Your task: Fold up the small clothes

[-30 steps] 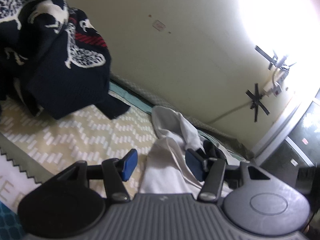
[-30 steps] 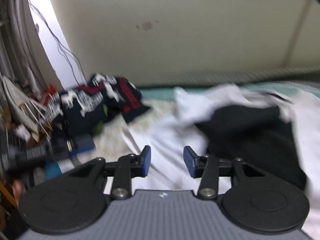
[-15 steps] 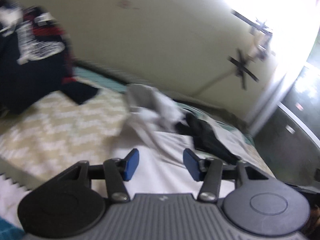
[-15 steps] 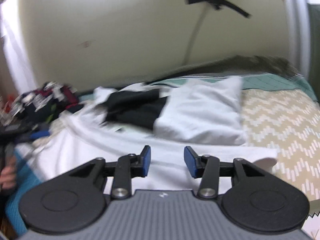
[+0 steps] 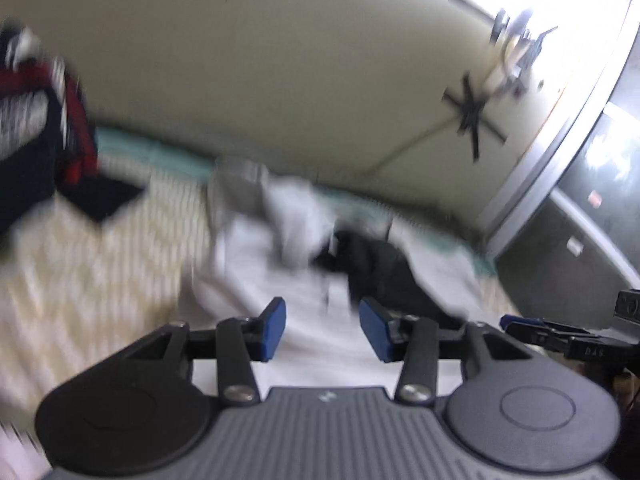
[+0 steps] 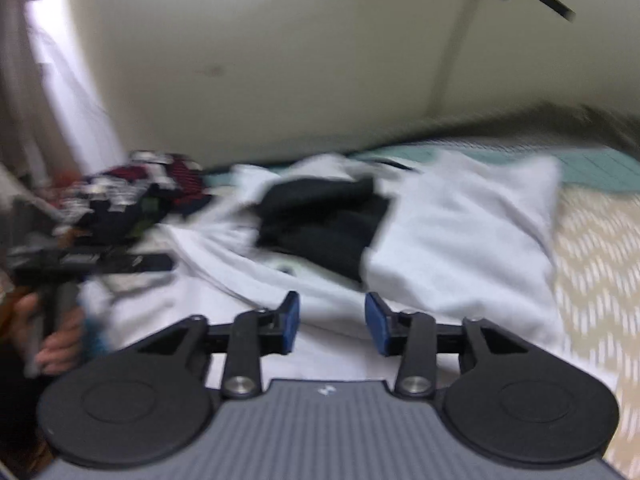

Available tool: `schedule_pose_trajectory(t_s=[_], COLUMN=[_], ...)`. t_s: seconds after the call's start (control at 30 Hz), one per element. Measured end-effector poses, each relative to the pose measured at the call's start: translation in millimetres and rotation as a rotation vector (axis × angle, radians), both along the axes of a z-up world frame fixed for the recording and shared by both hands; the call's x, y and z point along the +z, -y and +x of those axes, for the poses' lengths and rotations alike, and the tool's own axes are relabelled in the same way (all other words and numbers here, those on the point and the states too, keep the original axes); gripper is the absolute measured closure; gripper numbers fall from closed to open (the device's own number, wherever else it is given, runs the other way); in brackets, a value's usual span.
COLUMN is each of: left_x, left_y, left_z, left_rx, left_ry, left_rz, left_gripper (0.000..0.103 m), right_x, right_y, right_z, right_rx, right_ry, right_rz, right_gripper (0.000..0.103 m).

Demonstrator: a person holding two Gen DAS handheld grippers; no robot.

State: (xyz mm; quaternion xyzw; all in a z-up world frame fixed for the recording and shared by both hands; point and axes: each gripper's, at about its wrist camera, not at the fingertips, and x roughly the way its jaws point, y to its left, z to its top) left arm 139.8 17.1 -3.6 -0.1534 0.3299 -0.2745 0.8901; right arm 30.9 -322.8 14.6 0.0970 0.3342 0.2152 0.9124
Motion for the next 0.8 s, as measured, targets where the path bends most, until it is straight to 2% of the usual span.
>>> schedule_pose_trajectory(t_s=[0.07, 0.13, 0.17, 0.2, 0.27, 0.37, 0.47, 0.53, 0.6, 0.63, 0.67, 0.7, 0.73, 0.8], left_x=[25.3, 43.4, 48.6, 50.2, 44.3, 18.7, -12.0, -26.6, -38.0, -39.1, -39.0, -37.9, -35.7, -24.1], left_y=[11.3, 35.6, 51.0, 64.9, 93.7, 128.5, 150.9, 158.4, 160.2, 161.1, 161.4, 160.1, 156.4, 145.9], left_z=[25.1, 58.2, 78.3, 98.8, 141.1, 194.0, 222.4, 233.0, 236.7, 233.9, 231.0, 228.1, 224.5, 218.3], left_rx=[-0.002, -0.013, -0.023, -0.026, -0.017, -0.003, -0.010, -0.004, -0.019, -0.007, -0.013, -0.020, -0.022, -0.019], left_ry=[0.046, 0.083, 0.089, 0.082, 0.033, -0.073, -0.155, -0.191, -0.218, -0.198, -0.179, -0.174, -0.176, -0.169], left_rz=[0.047, 0.118, 0.156, 0.188, 0.241, 0.308, 0.361, 0.384, 0.373, 0.389, 0.404, 0.403, 0.387, 0.327], left_gripper=[0.059, 0.053, 0.044, 0.041, 0.041, 0.041, 0.041, 0.047, 0.079, 0.083, 0.090, 0.094, 0.095, 0.095], right_x=[20.9, 34.2, 37.5, 38.2, 32.3, 13.0, -6.7, -19.8, -31.2, -37.0, -40.5, -43.1, -42.8, -34.3], right_y=[9.5, 20.6, 27.1, 33.5, 43.5, 48.0, 41.2, 41.0, 36.8, 35.0, 31.0, 27.5, 23.4, 19.3], right_z=[10.6, 38.0, 57.2, 77.8, 121.8, 175.2, 207.4, 225.6, 237.4, 242.9, 244.6, 245.9, 242.6, 232.1], right_rx=[-0.030, -0.080, -0.105, -0.128, -0.162, -0.182, -0.149, -0.125, -0.092, -0.076, -0.055, -0.035, -0.028, -0.027], right_ry=[0.064, 0.087, 0.087, 0.079, 0.040, -0.029, -0.083, -0.113, -0.144, -0.156, -0.166, -0.165, -0.147, -0.106], right_rz=[-0.046, -0.095, -0.107, -0.110, -0.118, -0.148, -0.173, -0.181, -0.184, -0.191, -0.199, -0.216, -0.242, -0.262], right_gripper=[0.068, 0.068, 0.067, 0.064, 0.058, 0.052, 0.047, 0.047, 0.048, 0.055, 0.069, 0.087, 0.093, 0.097])
